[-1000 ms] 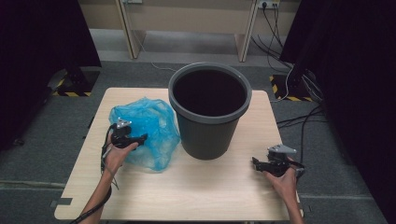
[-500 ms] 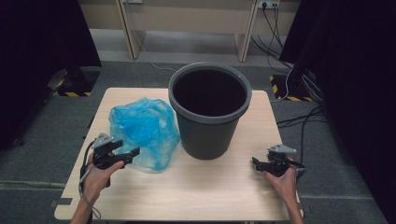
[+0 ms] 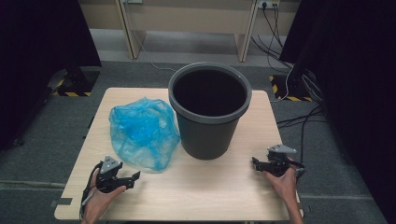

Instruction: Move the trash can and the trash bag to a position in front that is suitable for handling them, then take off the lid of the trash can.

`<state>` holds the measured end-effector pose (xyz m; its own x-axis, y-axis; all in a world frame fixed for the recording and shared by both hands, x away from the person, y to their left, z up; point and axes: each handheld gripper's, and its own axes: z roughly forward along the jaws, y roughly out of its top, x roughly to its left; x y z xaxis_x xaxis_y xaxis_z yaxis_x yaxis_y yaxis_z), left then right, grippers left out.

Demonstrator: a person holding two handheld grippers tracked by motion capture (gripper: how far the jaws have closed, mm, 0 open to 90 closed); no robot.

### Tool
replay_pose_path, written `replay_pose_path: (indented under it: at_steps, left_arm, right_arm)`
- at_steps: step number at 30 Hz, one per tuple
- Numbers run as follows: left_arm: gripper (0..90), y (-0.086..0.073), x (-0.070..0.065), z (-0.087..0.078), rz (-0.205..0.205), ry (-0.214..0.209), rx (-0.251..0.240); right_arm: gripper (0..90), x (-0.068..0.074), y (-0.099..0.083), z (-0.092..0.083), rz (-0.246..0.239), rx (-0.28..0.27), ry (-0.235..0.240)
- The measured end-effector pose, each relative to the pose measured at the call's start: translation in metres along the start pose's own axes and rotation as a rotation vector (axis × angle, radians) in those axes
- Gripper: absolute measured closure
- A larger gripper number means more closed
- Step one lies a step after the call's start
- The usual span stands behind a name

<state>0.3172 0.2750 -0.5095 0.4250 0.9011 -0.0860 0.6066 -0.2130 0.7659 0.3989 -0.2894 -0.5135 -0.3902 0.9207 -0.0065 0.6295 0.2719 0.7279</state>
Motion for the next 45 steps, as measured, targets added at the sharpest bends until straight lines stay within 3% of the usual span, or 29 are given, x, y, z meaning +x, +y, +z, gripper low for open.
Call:
replay_pose_path:
  at_steps: [3, 6, 17, 23, 25, 31, 37, 45]
  left_arm:
    - [15.6, -0.006, 0.003, 0.006, 0.003, 0.008, 0.039]
    - [14.4, -0.010, 0.002, 0.009, 0.047, 0.045, 0.041]
    - [14.1, -0.010, 0.001, 0.009, 0.044, 0.050, 0.040]
    - [14.2, -0.010, 0.001, 0.009, 0.044, 0.050, 0.040]
    - [14.2, -0.010, 0.001, 0.009, 0.044, 0.050, 0.040]
    - [14.2, -0.010, 0.001, 0.009, 0.043, 0.051, 0.039]
    - [14.1, -0.010, 0.001, 0.009, 0.042, 0.052, 0.039]
    - [14.2, -0.010, 0.001, 0.009, 0.042, 0.053, 0.039]
  right_arm:
    - [20.7, 0.000, 0.000, 0.000, 0.000, 0.000, 0.000]
    - [20.7, 0.000, 0.000, 0.000, 0.002, 0.001, 0.000]
    - [20.5, 0.000, 0.000, 0.000, 0.001, 0.000, 0.000]
    - [22.2, -0.003, 0.002, -0.001, 0.039, -0.008, 0.033]
    - [22.2, -0.006, 0.006, -0.003, 0.030, -0.021, 0.034]
    - [22.6, -0.014, 0.025, -0.010, 0.078, -0.040, 0.039]
    - [23.5, -0.022, 0.062, -0.019, 0.110, -0.078, 0.051]
    - [22.4, -0.022, 0.115, -0.033, 0.095, -0.122, 0.070]
